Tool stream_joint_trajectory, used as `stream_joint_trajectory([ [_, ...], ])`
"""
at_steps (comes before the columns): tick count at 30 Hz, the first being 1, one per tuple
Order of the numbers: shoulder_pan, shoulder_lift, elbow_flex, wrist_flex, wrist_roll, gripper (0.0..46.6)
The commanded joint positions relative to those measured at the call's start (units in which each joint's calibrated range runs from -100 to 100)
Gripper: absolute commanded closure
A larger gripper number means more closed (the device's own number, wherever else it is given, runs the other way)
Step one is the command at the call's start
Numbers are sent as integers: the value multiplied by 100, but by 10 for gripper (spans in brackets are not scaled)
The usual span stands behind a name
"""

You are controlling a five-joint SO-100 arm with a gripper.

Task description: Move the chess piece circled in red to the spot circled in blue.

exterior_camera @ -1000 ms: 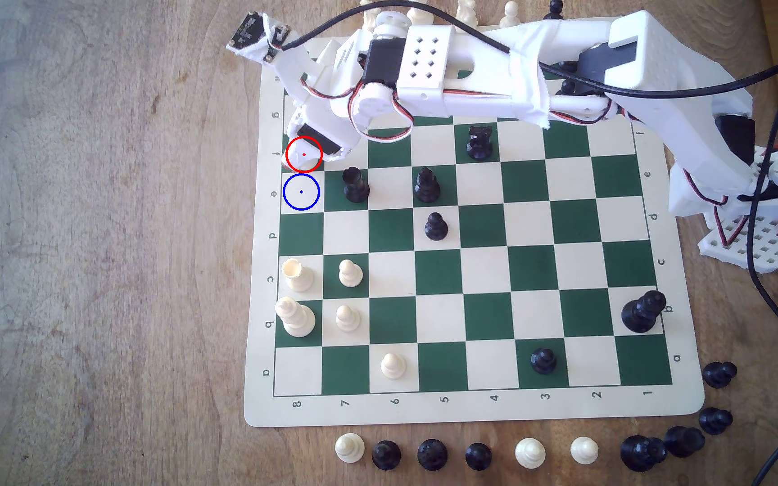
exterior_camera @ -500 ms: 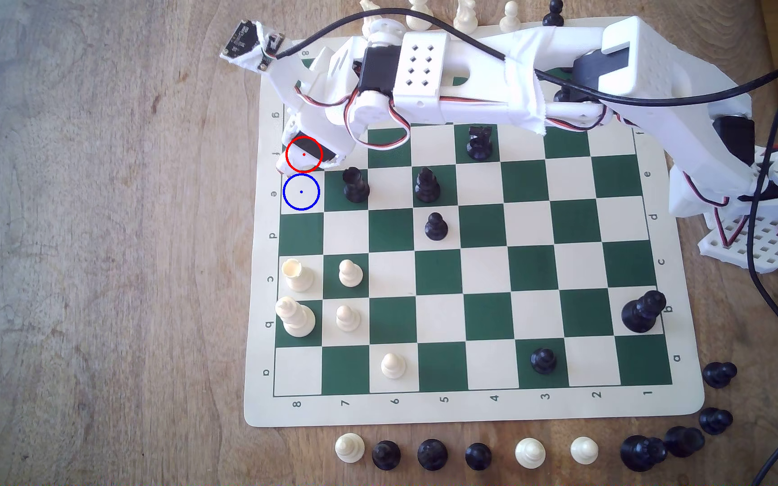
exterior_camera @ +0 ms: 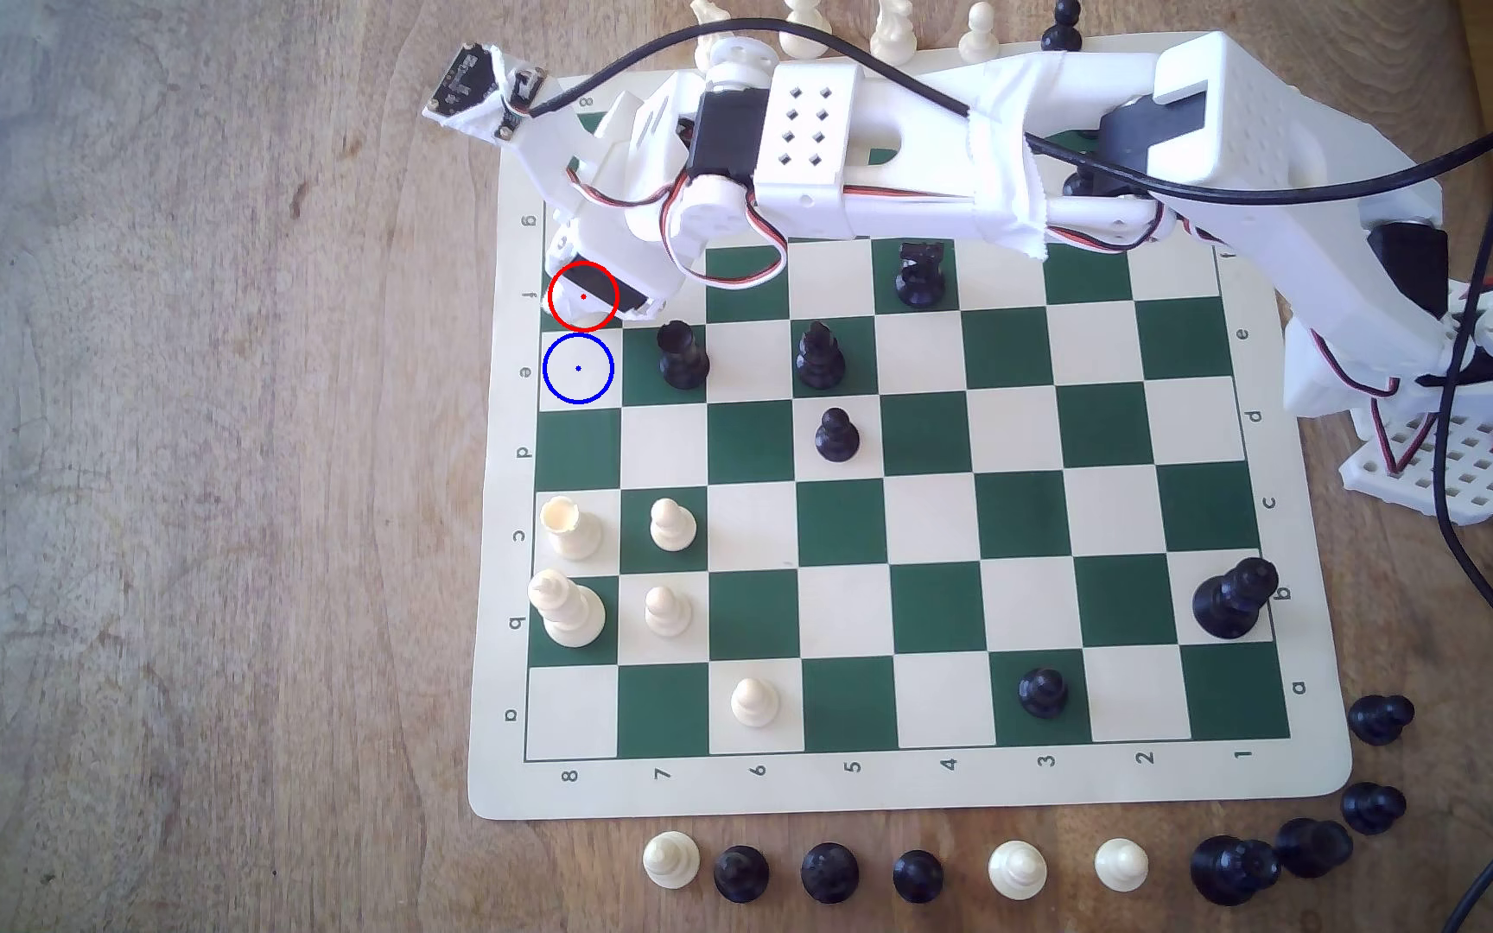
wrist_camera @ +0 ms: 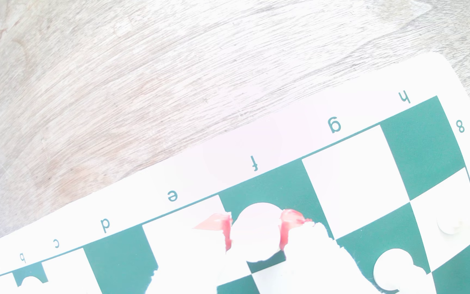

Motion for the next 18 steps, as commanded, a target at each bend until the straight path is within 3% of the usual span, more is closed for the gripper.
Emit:
stream_joint_trajectory([
  [1,-14,-234,-477,36,24,428],
  [18,-85,-862,-767,487,107,442],
])
